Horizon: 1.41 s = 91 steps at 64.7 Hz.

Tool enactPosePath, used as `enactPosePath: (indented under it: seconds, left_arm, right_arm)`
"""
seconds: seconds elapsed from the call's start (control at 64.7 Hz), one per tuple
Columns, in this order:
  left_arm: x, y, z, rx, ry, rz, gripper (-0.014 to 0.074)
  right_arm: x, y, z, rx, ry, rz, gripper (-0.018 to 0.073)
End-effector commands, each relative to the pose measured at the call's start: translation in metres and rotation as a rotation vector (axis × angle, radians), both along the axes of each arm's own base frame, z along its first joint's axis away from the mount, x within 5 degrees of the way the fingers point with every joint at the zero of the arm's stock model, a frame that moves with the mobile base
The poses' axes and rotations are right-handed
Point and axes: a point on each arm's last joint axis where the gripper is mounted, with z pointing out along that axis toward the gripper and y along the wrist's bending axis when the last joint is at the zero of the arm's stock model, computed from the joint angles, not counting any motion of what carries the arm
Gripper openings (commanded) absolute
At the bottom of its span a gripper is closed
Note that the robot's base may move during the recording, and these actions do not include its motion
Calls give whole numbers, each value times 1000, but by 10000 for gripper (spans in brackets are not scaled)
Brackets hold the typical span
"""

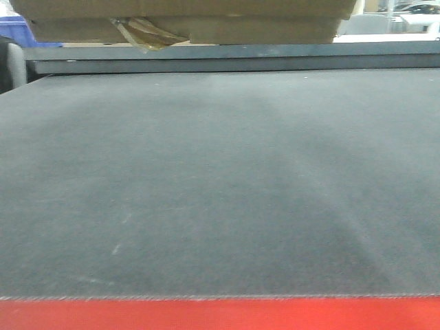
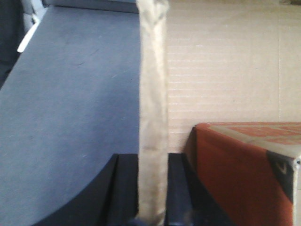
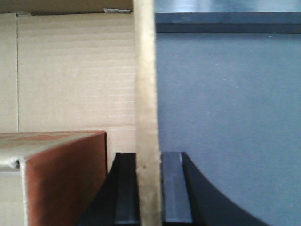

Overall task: Stack two boxes on right shelf middle
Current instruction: 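Hold the boxes with both grippers while driving to the steel shelf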

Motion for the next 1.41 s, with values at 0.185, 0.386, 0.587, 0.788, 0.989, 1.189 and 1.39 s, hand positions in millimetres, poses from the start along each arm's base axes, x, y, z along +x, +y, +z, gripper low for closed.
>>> enactPosePath:
  seconds: [0.185,0.386,0.587,0.788,0.989,1.189,1.39]
  left_arm:
    - [-3,5,8,27,-48,28,-111]
    - [-3,5,8,27,-48,28,-111]
    - [-3,5,8,27,-48,28,-111]
    - [-3,5,8,27,-48,28,-111]
    - [-3,5,8,27,-48,28,-111]
    - [-3,5,8,27,-48,28,-111]
    - [-3,5,8,27,-48,28,-111]
  right_arm:
    - [-5,-9,15,-37,-95,-20,-152]
    - [-4,-8,16,-33,-113,-14,-152]
    - [-4,-8,16,-33,-113,-14,-152]
    - [-4,-8,16,-33,-113,-14,-152]
    - [-4,-8,16,-33,-113,-14,-152]
    - [-4,-8,16,-33,-113,-14,-152]
    - [-4,-8,16,-33,-113,-14,-152]
